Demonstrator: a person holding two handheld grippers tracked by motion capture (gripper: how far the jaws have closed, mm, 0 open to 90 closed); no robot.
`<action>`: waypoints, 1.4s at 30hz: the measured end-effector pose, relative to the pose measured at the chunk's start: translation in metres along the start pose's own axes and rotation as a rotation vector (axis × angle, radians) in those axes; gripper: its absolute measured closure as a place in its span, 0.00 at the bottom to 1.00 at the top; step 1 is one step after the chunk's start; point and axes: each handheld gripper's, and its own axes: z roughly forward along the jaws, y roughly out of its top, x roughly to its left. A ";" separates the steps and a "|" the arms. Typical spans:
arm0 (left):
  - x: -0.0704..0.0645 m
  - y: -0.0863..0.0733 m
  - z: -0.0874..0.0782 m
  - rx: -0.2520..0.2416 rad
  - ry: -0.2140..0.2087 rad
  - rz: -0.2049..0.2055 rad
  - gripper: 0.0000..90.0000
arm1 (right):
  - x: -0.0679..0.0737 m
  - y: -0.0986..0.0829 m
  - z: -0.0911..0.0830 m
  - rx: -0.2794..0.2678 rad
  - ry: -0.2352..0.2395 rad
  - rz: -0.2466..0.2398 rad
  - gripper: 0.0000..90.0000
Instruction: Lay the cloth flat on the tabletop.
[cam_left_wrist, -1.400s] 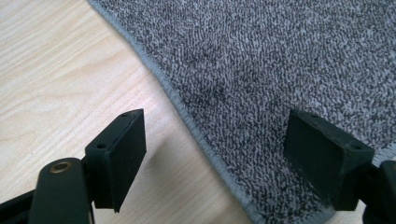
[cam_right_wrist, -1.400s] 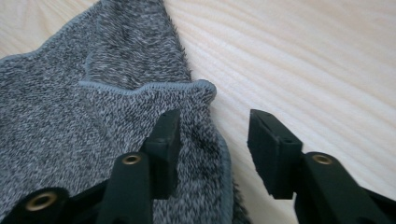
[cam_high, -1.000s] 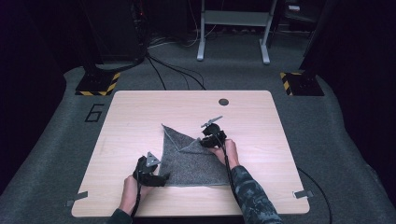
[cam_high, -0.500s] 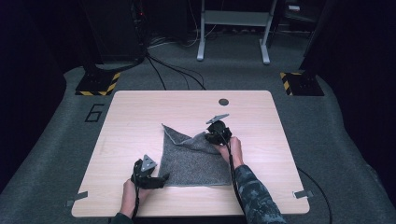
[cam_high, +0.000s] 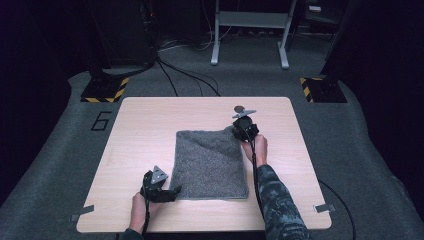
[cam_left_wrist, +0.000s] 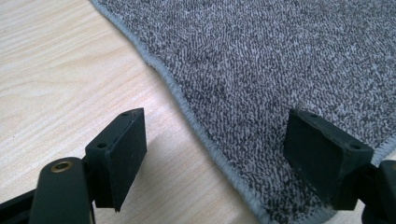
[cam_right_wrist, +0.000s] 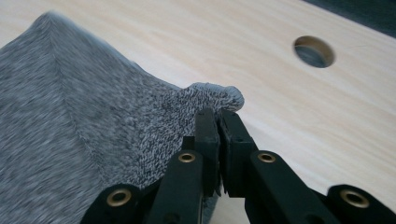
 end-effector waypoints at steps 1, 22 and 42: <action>0.000 0.000 0.000 0.000 0.000 0.000 0.23 | -0.002 0.000 0.003 0.011 -0.018 0.016 0.85; 0.010 0.013 -0.006 0.020 0.014 -0.070 0.17 | 0.024 -0.063 -0.034 0.037 0.116 0.089 0.17; 0.006 0.036 0.024 0.120 0.106 0.002 0.13 | 0.047 -0.110 -0.020 0.070 0.139 -0.029 0.00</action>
